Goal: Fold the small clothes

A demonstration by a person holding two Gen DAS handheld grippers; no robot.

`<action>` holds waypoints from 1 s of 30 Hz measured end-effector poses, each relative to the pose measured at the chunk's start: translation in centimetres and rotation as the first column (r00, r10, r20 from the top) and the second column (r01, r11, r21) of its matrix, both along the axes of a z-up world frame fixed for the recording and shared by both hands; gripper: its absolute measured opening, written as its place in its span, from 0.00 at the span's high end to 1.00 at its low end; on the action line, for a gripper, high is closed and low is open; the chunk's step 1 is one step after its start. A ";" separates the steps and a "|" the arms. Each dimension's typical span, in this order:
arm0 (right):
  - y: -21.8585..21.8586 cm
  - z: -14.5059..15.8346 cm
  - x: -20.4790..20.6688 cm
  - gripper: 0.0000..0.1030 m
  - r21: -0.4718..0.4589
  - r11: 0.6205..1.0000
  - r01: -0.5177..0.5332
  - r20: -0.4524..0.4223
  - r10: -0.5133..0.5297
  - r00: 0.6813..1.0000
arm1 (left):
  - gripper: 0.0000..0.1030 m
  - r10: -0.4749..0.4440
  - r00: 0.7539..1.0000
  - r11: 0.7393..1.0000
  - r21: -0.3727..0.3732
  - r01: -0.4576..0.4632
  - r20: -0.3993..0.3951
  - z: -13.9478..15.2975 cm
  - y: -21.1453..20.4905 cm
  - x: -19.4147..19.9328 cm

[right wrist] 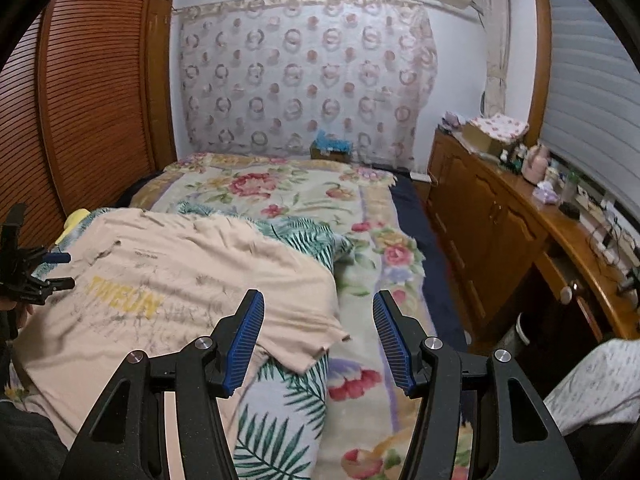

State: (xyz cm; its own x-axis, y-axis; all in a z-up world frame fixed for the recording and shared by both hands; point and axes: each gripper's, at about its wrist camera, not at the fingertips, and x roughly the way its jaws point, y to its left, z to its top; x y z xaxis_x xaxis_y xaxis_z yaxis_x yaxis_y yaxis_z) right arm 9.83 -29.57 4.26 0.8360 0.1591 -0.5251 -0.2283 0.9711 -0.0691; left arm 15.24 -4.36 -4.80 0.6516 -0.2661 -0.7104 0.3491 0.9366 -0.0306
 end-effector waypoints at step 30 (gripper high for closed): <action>-2.3 -6.6 7.4 0.43 0.207 0.973 0.104 -0.280 -0.043 0.959 | 0.20 -0.008 0.994 0.998 0.061 0.015 -0.112 -4.7 -4.5 2.8</action>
State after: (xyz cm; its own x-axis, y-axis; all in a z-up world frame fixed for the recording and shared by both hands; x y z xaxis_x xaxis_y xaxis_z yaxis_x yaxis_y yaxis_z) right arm 17.25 -31.90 -2.30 0.6798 0.2381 -0.6937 -0.1358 0.9704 0.1999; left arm 18.09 -8.91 -9.53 0.5645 -0.2262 -0.7938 0.3575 0.9338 -0.0119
